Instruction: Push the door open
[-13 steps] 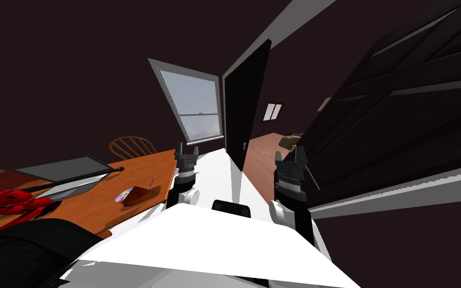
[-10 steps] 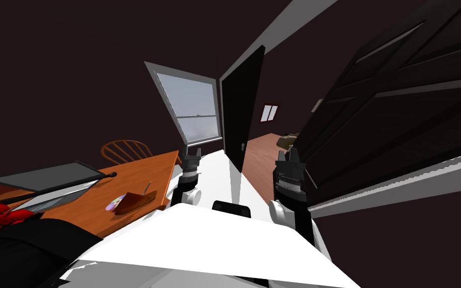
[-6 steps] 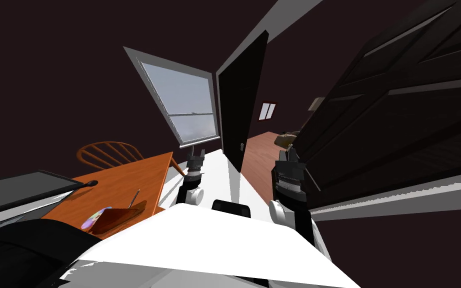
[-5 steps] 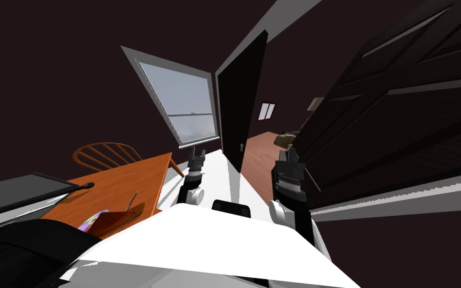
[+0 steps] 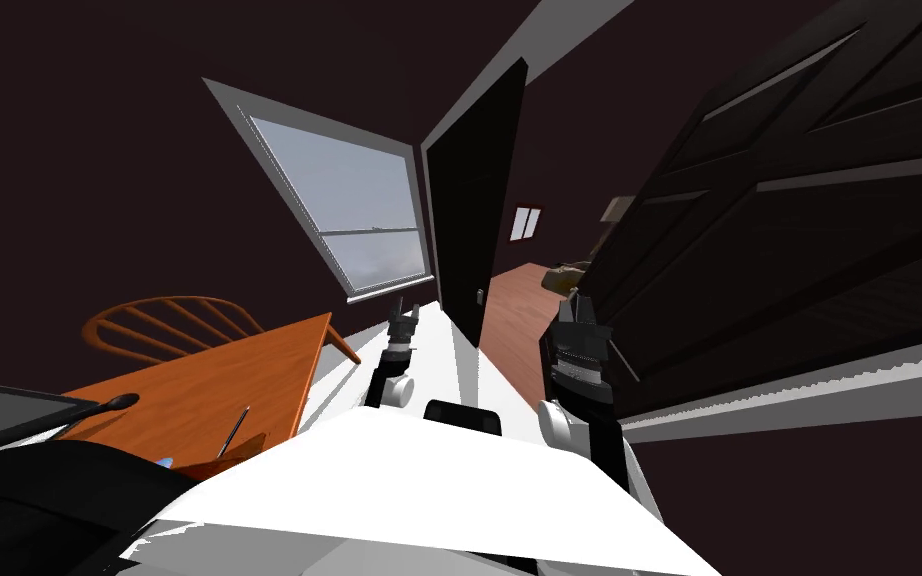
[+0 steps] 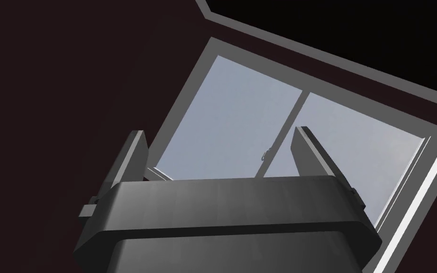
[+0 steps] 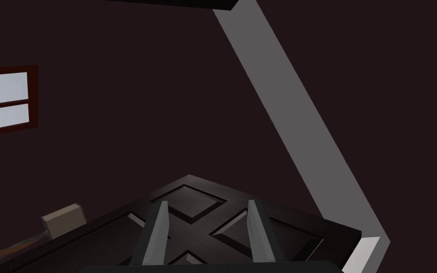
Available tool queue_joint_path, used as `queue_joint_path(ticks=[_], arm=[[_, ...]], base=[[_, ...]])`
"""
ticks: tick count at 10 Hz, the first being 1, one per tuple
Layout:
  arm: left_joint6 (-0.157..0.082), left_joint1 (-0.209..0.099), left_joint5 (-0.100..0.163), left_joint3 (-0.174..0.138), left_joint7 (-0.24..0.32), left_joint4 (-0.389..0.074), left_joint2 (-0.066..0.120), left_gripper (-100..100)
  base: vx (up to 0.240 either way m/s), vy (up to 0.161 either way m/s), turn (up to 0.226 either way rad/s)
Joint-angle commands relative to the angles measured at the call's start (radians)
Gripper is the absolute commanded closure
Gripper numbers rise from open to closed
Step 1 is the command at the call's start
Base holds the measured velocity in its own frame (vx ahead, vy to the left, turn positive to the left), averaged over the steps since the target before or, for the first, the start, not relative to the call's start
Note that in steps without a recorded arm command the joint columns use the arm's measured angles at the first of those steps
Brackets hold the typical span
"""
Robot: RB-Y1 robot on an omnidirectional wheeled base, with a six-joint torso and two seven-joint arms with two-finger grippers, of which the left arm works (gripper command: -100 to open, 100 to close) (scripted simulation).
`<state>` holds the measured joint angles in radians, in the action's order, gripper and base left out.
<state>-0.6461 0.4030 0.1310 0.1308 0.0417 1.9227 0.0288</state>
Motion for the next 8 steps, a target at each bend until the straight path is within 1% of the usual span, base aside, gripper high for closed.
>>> queue_joint_path(ticks=[1,2,3,6,7,8], arm=[[-0.007,-0.027,0.003,0.007,-0.001,-0.050,0.008,-100],[-0.007,-0.027,0.003,0.007,-0.001,-0.056,0.008,-100],[-0.011,-0.042,0.004,0.013,-0.002,-0.089,0.012,-100],[-0.024,-0.090,0.008,0.031,-0.004,-0.187,0.024,-100],[-0.024,-0.090,0.008,0.031,-0.004,-0.195,0.024,-100],[-0.028,-0.107,0.009,0.037,-0.005,-0.231,0.027,-100]], base=[[0.098,0.035,-0.122],[0.067,0.025,-0.042],[0.062,0.033,-0.083],[0.078,0.053,-0.137],[0.067,0.042,-0.055],[0.056,0.032,-0.094]])
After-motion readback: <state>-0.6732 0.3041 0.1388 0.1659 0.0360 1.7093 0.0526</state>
